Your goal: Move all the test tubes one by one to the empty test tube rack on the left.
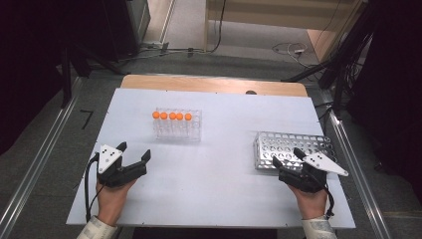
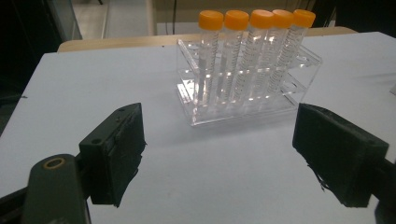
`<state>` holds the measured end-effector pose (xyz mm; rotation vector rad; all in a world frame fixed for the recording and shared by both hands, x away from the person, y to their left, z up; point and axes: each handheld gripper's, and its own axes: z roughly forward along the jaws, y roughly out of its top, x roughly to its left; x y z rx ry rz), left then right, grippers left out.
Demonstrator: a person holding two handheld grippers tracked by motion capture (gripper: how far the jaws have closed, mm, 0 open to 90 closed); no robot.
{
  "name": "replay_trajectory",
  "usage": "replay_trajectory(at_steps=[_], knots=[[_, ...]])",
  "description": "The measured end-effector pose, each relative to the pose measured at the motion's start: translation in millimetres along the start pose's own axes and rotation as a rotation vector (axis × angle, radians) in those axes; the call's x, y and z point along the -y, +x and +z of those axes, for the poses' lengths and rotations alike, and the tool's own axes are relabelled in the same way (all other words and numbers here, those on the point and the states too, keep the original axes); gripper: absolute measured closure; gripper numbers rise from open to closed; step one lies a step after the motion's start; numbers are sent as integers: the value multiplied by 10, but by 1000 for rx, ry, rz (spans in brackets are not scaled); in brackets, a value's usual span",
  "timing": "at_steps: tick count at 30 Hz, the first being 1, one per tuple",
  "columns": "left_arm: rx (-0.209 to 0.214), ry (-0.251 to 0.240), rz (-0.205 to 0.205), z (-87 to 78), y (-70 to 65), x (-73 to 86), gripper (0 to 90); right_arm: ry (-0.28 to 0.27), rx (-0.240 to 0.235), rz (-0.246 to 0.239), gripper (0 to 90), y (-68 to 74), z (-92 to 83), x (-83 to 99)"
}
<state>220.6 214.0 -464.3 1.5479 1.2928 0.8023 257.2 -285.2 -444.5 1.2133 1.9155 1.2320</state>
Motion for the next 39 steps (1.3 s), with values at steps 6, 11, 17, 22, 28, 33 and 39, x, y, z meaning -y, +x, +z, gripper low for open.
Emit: replay_trajectory(at_steps=[6, 11, 17, 22, 28, 33, 39], knots=[[1, 0, -3, -29, 29, 11, 171, 2, 16, 11, 179, -58, -47, 27], [-2, -3, -11, -49, 56, 21, 171, -4, 30, 16, 179, -101, -87, 44], [-2, 9, -9, -56, 80, 33, 171, -1, 43, 28, 179, -162, -120, 71], [-3, 10, -15, -79, 102, 37, 171, -4, 52, 36, 179, -202, -152, 87], [-13, 10, -21, -104, 151, 48, 171, 0, 67, 40, 178, -247, -181, 112], [-19, 9, -25, -127, 185, 55, 171, -2, 78, 51, 178, -289, -219, 129], [-29, 5, -32, -152, 216, 58, 171, -3, 93, 57, 178, -337, -259, 153]])
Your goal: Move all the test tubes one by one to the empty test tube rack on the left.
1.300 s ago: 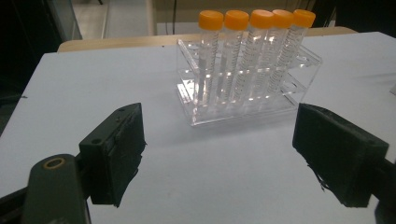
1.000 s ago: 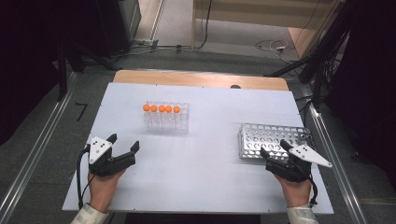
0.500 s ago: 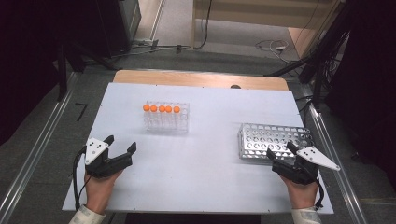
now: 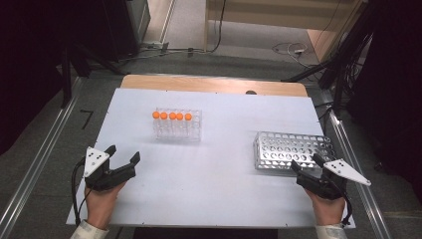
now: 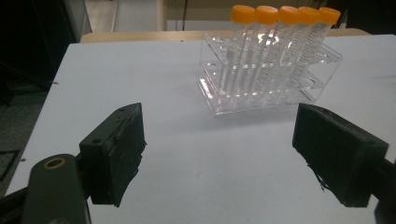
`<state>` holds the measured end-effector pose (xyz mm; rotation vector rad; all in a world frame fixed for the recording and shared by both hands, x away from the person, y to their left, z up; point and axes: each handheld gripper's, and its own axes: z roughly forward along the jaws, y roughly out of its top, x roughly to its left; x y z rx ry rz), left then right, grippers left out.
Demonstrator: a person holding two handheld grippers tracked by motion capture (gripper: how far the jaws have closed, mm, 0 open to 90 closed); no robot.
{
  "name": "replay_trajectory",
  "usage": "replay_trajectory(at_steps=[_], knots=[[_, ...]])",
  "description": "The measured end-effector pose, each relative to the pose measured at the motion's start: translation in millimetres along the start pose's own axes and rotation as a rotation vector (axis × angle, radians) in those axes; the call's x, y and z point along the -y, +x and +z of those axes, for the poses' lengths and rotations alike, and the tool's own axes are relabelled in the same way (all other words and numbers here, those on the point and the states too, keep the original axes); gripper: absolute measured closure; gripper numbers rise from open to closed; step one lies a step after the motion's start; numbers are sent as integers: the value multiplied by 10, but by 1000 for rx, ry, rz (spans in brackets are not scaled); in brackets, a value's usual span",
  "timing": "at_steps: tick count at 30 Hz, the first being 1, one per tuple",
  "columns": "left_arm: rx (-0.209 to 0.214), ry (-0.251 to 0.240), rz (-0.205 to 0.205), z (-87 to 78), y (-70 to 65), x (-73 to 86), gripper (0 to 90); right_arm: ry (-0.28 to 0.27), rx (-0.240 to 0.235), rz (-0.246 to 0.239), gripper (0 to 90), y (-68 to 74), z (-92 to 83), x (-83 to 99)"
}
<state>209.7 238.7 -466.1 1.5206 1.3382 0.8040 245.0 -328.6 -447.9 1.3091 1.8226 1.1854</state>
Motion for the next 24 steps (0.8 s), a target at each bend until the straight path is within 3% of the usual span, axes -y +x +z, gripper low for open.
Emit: replay_trajectory(at_steps=[24], knots=[[-35, 9, -13, -92, 145, 61, 171, -3, 51, 34, 178, -211, -145, 101]])
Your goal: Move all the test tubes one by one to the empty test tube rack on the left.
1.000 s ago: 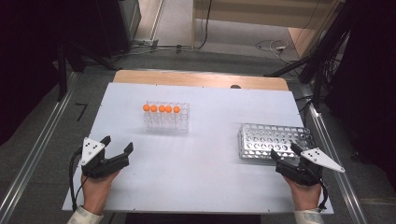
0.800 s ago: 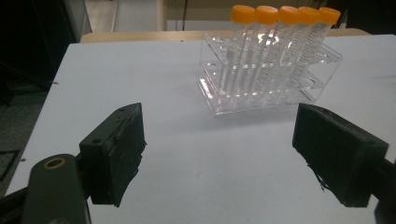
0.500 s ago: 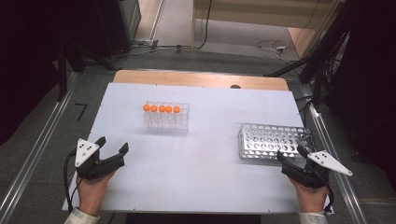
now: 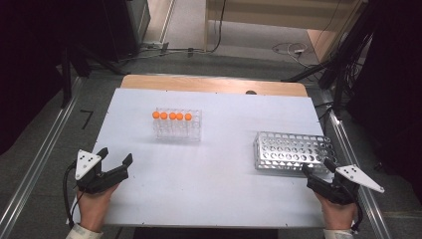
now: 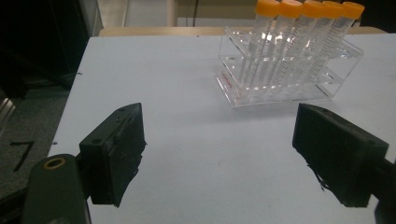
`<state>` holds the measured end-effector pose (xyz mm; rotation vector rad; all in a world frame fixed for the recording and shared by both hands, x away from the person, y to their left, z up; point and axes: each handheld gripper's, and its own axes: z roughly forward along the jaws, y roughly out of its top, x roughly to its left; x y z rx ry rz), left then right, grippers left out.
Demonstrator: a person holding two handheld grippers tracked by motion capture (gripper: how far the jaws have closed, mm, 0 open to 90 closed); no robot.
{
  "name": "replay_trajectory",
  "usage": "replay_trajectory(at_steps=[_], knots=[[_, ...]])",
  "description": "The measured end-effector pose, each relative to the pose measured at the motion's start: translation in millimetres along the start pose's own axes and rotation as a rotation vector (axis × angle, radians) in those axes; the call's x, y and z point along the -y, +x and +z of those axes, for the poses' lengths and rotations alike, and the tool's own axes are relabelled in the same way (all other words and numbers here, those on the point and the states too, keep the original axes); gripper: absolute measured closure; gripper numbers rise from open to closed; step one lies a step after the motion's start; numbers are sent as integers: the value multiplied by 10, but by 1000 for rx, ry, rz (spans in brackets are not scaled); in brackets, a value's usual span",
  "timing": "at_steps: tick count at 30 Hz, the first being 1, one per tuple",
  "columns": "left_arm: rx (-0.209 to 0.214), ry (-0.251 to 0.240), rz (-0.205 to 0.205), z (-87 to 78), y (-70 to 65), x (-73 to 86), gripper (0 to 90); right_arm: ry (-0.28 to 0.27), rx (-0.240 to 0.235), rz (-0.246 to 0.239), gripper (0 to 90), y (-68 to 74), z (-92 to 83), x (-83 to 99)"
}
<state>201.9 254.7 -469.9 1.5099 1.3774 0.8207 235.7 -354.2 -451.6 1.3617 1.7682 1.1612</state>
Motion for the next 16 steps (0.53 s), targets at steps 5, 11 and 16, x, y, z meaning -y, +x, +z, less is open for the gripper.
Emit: replay_trajectory(at_steps=[5, 11, 16], knots=[[-9, 8, 0, -18, 30, 23, 171, 4, 16, 7, 178, -47, -21, 22], [-16, 19, 0, -18, 61, 57, 171, 5, 44, 21, 175, -113, -79, 51], [-25, 45, -1, 6, 103, 93, 169, 16, 66, 14, 149, -135, -147, 94]])
